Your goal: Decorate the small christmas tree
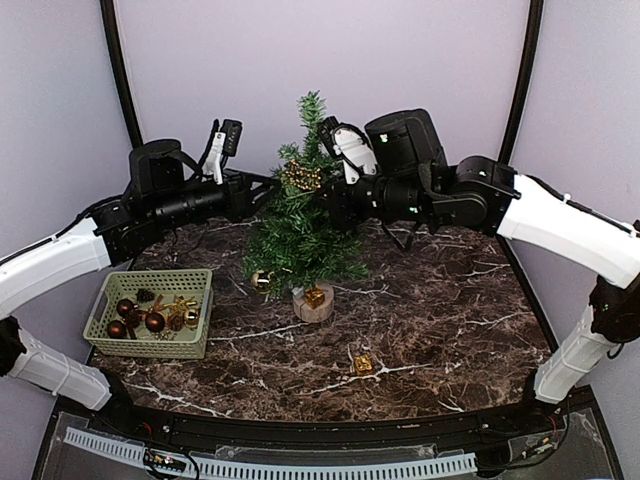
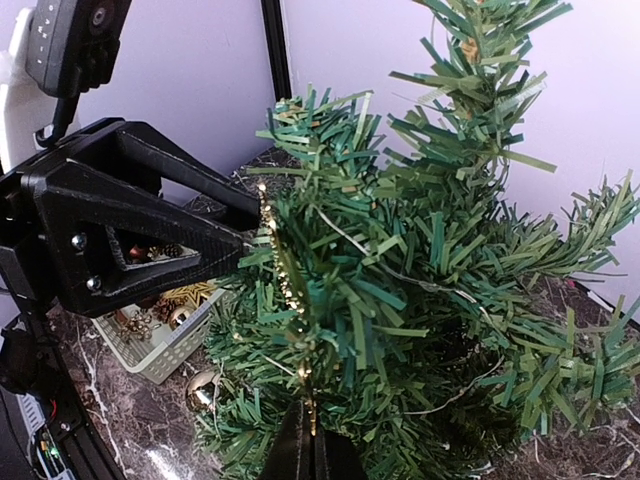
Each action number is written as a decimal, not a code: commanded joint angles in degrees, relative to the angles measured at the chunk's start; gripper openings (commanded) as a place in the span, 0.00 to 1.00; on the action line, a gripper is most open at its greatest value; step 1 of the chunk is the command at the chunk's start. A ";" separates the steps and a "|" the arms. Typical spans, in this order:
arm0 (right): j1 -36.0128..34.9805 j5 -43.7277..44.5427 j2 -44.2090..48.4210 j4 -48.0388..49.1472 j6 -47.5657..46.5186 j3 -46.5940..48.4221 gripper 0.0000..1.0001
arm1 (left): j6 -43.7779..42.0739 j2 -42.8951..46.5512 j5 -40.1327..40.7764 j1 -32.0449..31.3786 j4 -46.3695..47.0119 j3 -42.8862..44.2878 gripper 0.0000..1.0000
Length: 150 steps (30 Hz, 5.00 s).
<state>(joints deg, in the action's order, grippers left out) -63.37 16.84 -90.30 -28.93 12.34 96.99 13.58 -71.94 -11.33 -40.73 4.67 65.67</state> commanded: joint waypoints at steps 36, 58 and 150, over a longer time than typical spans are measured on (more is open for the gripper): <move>-0.36 -0.62 4.02 7.86 4.95 -5.68 0.00 | 2.31 -6.07 -7.67 2.38 8.06 4.71 0.09; -0.43 4.21 4.17 8.43 10.20 -8.70 0.00 | 1.92 -5.40 -7.74 2.48 7.85 2.30 0.08; -6.90 -6.63 23.09 31.13 23.60 -71.78 0.72 | 23.57 26.49 0.66 2.61 -11.91 -31.33 0.75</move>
<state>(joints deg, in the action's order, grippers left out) -69.78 11.29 -64.05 -5.96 37.93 25.30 37.34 -45.43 -10.50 -38.39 -6.87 34.65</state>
